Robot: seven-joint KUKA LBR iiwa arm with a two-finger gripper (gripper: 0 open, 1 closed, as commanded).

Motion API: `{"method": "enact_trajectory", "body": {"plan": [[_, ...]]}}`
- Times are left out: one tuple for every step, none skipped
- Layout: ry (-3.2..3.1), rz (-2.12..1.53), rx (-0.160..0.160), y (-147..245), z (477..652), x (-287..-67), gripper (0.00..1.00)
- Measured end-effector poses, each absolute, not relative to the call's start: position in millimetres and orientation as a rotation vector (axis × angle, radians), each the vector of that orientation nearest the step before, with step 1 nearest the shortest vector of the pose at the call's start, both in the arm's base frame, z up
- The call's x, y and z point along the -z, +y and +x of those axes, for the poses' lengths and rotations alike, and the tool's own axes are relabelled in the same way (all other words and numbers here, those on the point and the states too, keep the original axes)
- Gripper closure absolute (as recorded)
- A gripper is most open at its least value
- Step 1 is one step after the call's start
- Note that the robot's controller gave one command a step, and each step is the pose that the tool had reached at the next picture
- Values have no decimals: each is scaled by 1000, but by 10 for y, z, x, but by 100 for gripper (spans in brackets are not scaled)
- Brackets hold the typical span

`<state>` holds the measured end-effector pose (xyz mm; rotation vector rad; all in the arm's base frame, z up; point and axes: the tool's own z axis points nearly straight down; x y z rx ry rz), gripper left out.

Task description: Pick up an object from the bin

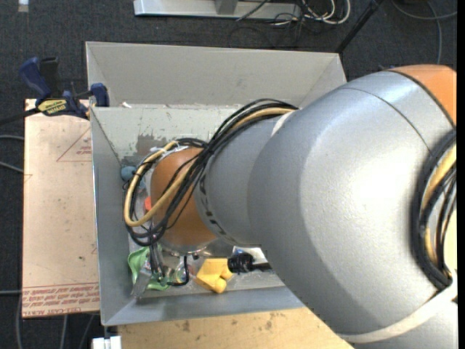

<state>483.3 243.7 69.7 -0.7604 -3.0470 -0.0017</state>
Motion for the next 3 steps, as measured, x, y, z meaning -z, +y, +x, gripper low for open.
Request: {"method": "enact_trajectory", "body": {"plan": [[-3046, -761, 3, 2436, 4835, -698, 0], [-3046, -761, 4, 2439, 4833, -693, 100], [-3052, -758, 6, 2447, 4844, -1355, 100]]}}
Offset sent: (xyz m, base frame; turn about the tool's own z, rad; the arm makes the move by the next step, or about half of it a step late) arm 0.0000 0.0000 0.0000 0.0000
